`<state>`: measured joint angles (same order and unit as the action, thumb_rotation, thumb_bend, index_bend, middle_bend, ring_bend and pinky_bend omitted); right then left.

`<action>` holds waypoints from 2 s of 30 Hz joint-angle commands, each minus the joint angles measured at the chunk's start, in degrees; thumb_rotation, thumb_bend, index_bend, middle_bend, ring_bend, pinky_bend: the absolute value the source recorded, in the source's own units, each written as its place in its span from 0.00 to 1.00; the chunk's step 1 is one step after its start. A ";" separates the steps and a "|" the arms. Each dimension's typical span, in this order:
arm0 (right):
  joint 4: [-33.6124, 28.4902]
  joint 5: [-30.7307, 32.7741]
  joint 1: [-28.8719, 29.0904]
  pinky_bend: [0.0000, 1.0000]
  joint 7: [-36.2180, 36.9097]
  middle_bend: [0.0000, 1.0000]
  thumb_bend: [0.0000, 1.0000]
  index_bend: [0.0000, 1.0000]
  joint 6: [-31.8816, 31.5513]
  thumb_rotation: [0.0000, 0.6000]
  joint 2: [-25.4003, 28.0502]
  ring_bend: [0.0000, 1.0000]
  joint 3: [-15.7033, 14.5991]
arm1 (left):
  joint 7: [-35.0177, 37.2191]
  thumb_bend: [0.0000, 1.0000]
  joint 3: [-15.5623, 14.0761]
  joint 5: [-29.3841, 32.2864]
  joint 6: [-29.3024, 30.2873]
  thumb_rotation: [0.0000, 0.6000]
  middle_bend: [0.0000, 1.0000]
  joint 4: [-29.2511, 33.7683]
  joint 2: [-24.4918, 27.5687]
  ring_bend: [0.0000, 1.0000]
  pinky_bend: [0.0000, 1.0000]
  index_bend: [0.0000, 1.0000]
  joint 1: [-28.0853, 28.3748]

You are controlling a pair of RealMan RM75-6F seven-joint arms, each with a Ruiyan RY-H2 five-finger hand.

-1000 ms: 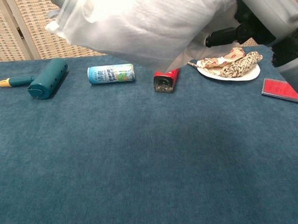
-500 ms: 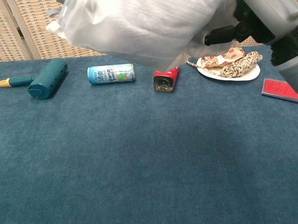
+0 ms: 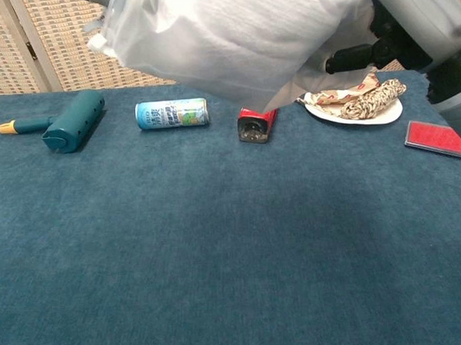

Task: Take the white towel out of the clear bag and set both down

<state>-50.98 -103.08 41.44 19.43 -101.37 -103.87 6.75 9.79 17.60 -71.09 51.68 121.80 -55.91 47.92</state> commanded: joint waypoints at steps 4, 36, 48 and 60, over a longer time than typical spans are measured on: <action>0.58 0.26 -0.27 0.63 0.39 0.54 0.69 0.48 -0.02 1.00 -0.05 0.49 -0.08 | 0.51 0.57 -0.53 -0.98 0.90 1.00 1.00 -0.43 -0.95 0.84 0.97 0.70 -0.67; 2.37 2.07 -2.04 0.63 1.76 0.49 0.53 0.48 2.26 1.00 -0.08 0.47 -1.32 | 3.66 0.70 -2.25 -4.07 6.25 1.00 1.00 -3.62 -2.92 0.84 0.96 0.72 -5.25; -1.87 3.75 -2.78 0.41 0.47 0.16 0.00 0.09 10.02 1.00 3.72 0.16 -3.47 | 3.38 0.70 -3.12 -4.44 5.99 1.00 1.00 -5.03 -4.18 0.84 0.96 0.72 -5.71; -5.45 4.57 -3.94 0.29 -1.20 0.05 0.00 0.00 12.69 1.00 6.66 0.05 -3.91 | 0.27 0.70 -4.07 -3.89 5.42 1.00 1.00 -6.03 -6.25 0.84 0.96 0.72 -5.41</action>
<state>-56.33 -98.55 37.59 18.30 -88.77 -97.30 2.92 10.15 13.62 -75.04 57.14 115.84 -62.06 42.50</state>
